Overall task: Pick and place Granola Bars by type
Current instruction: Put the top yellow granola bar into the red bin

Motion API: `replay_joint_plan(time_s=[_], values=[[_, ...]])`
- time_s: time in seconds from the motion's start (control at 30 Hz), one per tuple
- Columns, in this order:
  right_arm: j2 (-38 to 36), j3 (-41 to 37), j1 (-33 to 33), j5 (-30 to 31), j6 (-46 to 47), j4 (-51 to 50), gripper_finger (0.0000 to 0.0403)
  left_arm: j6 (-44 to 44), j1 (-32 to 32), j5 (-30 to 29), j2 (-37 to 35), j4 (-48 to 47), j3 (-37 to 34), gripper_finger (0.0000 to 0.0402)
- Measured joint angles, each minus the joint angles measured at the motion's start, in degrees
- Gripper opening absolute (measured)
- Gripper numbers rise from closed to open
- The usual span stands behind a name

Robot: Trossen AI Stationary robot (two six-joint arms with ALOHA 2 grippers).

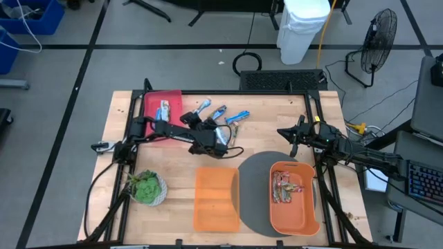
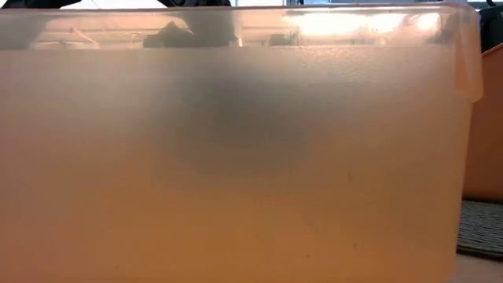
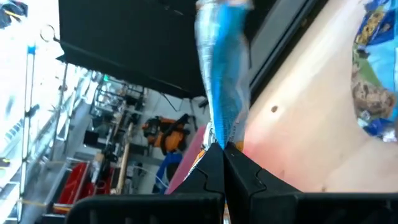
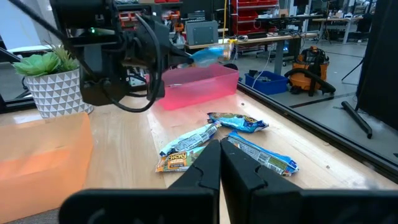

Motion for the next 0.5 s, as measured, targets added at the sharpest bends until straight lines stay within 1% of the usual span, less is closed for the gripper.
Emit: replay_joint_plan(time_s=[0.1,0.17,0.27,0.4,0.5], values=[[0.0,0.0,0.0,0.0,0.0,0.0,0.0000,-0.2,0.8,-0.1,-1.4,1.0,-1.8,0.0000],[0.0,0.0,0.0,0.0,0.0,0.0,0.0000,-0.3,1.3,0.8,-2.6,1.8,-4.3,0.0000],[0.0,0.0,0.0,0.0,0.0,0.0,0.0000,3.5,2.0,1.8,-6.1,6.3,-8.6,0.0000],[0.0,0.0,0.0,0.0,0.0,0.1,0.0000,8.1,3.2,4.7,-13.5,14.8,-16.0,0.0000],[0.1,0.0,0.0,0.0,0.0,0.1,0.0000,10.7,3.9,5.2,-21.2,22.0,-22.6,0.0000]])
